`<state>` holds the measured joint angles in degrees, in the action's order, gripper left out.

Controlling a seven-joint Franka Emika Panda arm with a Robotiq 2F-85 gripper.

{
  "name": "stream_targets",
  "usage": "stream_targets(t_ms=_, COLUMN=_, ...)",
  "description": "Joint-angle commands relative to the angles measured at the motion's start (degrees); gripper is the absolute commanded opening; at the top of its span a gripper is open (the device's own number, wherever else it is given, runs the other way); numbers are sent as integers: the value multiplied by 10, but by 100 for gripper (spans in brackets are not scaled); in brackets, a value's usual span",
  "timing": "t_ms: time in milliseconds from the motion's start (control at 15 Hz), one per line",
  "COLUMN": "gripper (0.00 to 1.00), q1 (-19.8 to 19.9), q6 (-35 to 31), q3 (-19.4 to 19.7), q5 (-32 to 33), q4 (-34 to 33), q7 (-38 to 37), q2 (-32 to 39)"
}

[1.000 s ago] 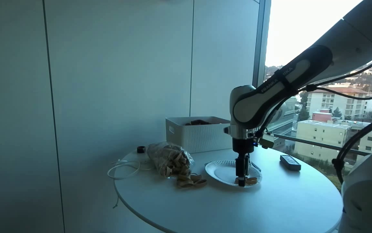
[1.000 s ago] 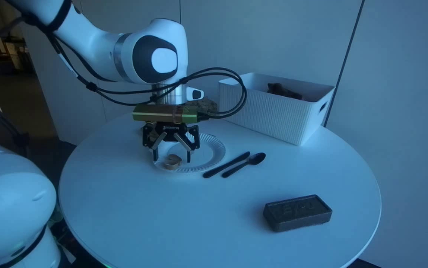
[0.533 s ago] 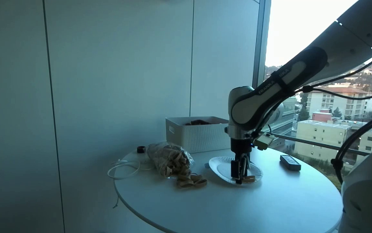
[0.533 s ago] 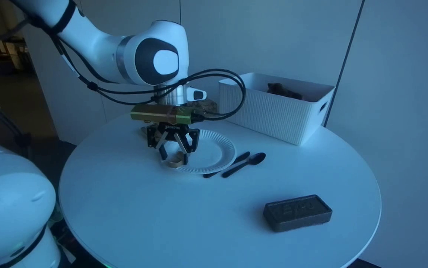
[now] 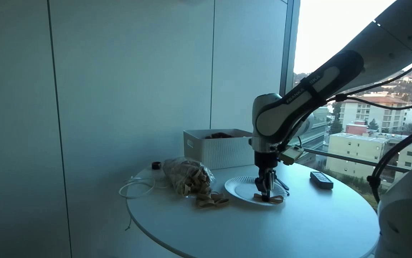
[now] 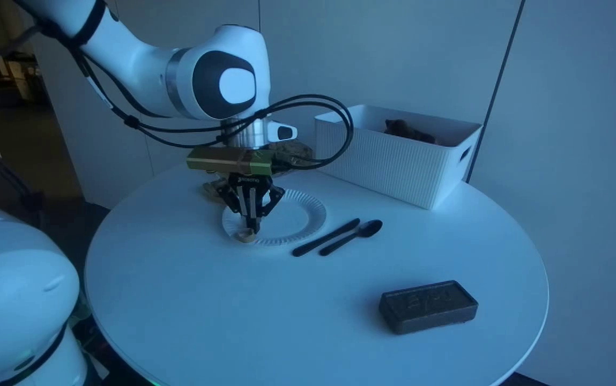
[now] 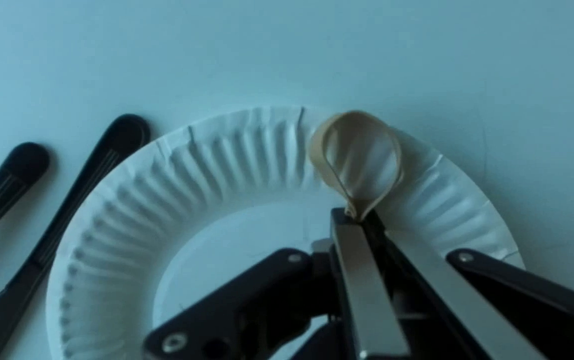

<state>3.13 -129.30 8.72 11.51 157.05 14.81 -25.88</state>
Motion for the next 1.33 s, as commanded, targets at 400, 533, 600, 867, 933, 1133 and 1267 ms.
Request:
stream_targets(t_ms=400, gripper=14, q1=6, q6=-35, q3=-23, q5=7, q4=0, q7=-12, q2=-23)
stream_targets(t_ms=533, gripper=13, q1=5, q6=-41, q3=-27, q5=8, q4=-2, q7=-11, q2=-35)
stream_targets(t_ms=600, gripper=12, q1=3, q6=-40, q3=-29, q5=8, q4=-3, q7=-9, q2=-40)
stream_targets(t_ms=867, gripper=13, q1=14, q6=-30, q3=-42, q5=25, q4=-7, q7=-23, q2=-49)
stream_targets(t_ms=933, gripper=14, q1=18, q6=-25, q3=-44, q5=33, q4=-6, q7=-29, q2=-51)
stream_targets(t_ms=1133, gripper=12, q1=42, q6=4, q3=-57, q5=70, q4=-10, q7=-63, q2=-59)
stream_targets(t_ms=1267, gripper=12, q1=53, q6=37, q3=-61, q5=89, q4=-15, q7=-80, q2=-63)
